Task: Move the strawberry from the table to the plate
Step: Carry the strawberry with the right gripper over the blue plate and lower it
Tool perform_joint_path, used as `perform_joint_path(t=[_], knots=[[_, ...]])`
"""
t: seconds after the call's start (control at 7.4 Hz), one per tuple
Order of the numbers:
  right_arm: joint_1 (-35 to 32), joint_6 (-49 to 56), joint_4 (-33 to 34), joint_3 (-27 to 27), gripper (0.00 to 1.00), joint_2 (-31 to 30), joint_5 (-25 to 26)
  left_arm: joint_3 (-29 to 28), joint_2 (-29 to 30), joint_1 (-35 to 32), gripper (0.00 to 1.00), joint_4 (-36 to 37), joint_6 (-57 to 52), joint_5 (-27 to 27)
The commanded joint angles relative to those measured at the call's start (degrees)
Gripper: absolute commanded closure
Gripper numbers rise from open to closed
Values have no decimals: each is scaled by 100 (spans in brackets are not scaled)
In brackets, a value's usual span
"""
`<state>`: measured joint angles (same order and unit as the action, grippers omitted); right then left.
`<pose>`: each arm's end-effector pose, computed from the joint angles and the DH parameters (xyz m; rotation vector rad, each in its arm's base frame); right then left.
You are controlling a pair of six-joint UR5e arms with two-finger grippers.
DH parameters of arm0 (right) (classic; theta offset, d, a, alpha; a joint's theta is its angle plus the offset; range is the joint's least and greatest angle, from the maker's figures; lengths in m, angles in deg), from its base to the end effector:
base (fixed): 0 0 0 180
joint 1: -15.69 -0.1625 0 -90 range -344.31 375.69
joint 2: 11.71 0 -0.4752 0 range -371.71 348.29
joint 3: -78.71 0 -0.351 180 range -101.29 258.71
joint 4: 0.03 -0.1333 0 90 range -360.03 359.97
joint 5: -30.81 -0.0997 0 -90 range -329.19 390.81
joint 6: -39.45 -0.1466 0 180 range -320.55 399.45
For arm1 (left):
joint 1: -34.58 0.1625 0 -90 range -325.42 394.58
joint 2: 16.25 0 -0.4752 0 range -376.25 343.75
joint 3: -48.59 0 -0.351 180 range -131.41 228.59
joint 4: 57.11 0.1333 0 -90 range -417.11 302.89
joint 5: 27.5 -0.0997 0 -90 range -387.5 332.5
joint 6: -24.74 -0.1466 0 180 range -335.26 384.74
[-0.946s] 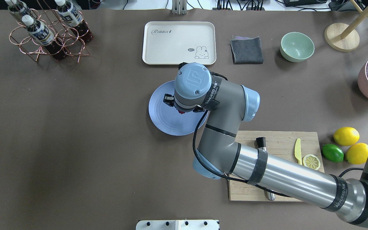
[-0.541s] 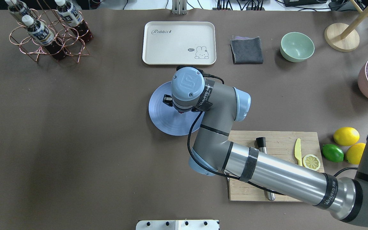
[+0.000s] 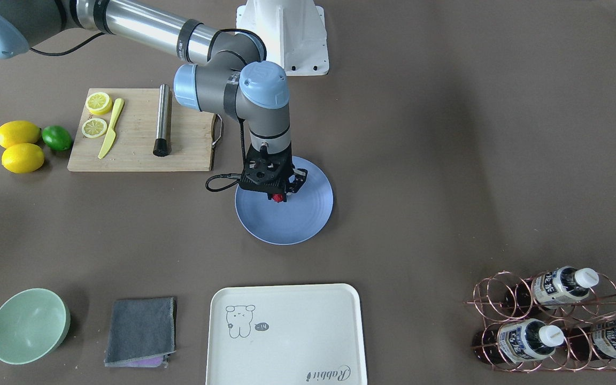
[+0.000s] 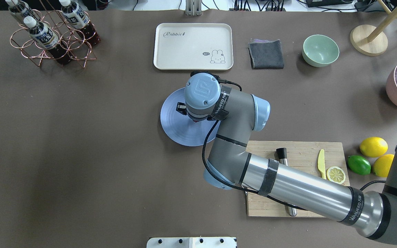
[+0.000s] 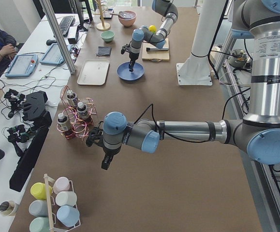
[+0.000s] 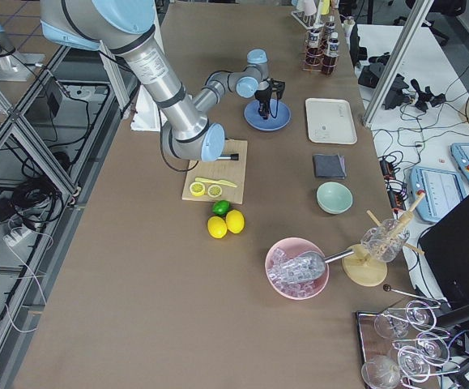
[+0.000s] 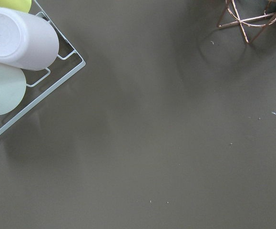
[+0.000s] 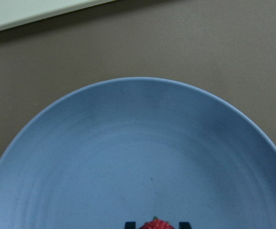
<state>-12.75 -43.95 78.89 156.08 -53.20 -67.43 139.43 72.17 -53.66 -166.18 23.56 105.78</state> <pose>-0.6627 -0.4866 0.2978 0.1174 -0.8242 0.3001 -0.0185 -0.4669 0.7120 0.3009 0.7508 0.1693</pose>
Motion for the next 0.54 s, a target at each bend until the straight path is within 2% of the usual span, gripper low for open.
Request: perform_joint_path(t=[0.0, 0.41], knots=[[-3, 252, 0, 6, 0, 0, 33, -4, 0, -1, 1, 0, -5, 5], [-283, 385, 35, 155, 0, 26, -133, -4, 0, -1, 1, 0, -5, 5]])
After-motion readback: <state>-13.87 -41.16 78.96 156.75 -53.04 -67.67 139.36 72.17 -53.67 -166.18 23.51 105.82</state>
